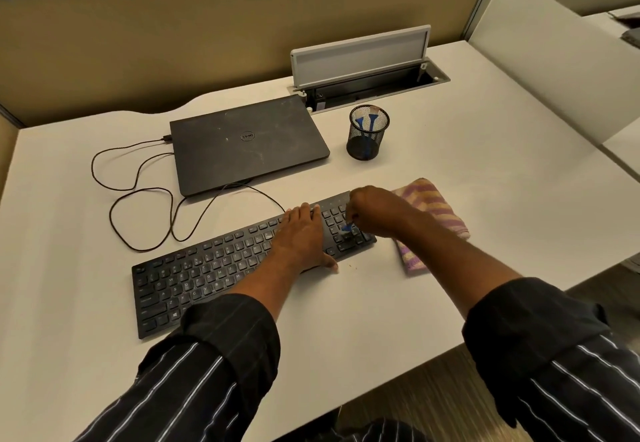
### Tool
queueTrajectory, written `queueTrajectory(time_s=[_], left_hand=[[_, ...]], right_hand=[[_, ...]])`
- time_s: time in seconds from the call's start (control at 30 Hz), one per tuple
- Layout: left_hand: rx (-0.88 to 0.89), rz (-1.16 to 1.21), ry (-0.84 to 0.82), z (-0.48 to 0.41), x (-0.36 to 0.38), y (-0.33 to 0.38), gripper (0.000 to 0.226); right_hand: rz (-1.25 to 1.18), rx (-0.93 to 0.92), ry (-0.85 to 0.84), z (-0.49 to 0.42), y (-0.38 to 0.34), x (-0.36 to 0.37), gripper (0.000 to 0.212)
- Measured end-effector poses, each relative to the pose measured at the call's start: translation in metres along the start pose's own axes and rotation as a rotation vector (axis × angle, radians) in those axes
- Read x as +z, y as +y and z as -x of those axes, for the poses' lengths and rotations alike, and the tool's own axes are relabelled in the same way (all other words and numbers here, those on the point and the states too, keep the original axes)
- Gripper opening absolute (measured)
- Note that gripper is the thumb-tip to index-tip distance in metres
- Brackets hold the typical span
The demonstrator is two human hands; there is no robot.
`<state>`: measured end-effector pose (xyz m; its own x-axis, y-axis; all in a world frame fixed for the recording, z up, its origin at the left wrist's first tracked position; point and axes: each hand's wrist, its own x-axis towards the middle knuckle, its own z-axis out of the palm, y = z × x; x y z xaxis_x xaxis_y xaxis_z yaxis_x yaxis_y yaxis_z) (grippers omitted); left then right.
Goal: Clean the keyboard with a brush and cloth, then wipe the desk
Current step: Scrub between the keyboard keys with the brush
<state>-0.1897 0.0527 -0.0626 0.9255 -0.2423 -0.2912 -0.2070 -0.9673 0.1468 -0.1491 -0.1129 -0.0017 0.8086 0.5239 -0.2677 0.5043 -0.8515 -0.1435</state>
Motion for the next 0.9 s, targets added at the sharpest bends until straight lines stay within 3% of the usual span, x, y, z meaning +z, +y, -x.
queueTrajectory(time_s=[0.17,0.37,0.5,0.7,0.9], left_hand=[[0.024,0.013,-0.005,-0.002,0.0,0.001,0.13],[0.022,-0.007,-0.027,-0.008,0.002,0.007,0.126],[0.021,-0.01,-0.028,-0.011,0.004,0.007,0.124],[0.025,-0.006,-0.021,-0.012,0.006,0.007,0.124],[0.016,0.007,-0.011,-0.013,0.007,0.007,0.126]], right_hand=[[0.053,0.099,-0.003,0.008,0.018,-0.001,0.027],[0.004,-0.009,0.019,0.01,0.006,-0.005,0.023],[0.014,0.078,-0.003,0.013,0.018,0.001,0.022],[-0.02,0.019,-0.045,0.018,0.018,0.001,0.024],[-0.104,0.05,0.122,0.005,0.013,-0.013,0.024]])
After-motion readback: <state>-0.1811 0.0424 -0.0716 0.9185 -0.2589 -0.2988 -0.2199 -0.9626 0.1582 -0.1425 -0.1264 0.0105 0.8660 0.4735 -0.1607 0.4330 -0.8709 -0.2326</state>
